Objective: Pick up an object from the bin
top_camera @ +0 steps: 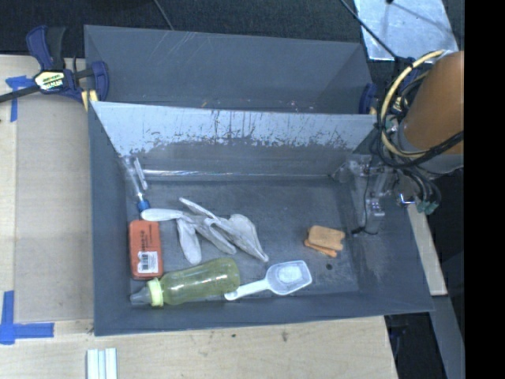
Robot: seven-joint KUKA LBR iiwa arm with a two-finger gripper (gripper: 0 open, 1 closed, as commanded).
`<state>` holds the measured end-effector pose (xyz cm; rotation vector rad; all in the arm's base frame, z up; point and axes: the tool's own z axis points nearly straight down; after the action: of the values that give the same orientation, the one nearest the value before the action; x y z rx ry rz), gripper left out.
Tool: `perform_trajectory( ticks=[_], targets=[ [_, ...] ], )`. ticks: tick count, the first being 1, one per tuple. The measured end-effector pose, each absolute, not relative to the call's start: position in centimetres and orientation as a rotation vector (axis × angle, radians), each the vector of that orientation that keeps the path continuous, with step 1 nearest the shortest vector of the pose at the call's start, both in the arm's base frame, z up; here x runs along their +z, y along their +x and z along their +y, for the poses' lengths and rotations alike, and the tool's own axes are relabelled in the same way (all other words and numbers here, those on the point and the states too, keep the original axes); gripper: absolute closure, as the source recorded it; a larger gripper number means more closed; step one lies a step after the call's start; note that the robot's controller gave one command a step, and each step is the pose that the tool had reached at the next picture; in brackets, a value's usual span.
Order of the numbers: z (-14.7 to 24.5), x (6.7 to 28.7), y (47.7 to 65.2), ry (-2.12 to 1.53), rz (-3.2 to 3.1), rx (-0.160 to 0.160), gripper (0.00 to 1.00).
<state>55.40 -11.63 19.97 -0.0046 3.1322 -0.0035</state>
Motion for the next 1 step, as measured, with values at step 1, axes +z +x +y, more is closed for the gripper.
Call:
perform_trajectory(
  ticks=[1],
  targets=[
    [-15.02,13.63,53.49,0.100,3.134,0.000,0.00]
  ],
)
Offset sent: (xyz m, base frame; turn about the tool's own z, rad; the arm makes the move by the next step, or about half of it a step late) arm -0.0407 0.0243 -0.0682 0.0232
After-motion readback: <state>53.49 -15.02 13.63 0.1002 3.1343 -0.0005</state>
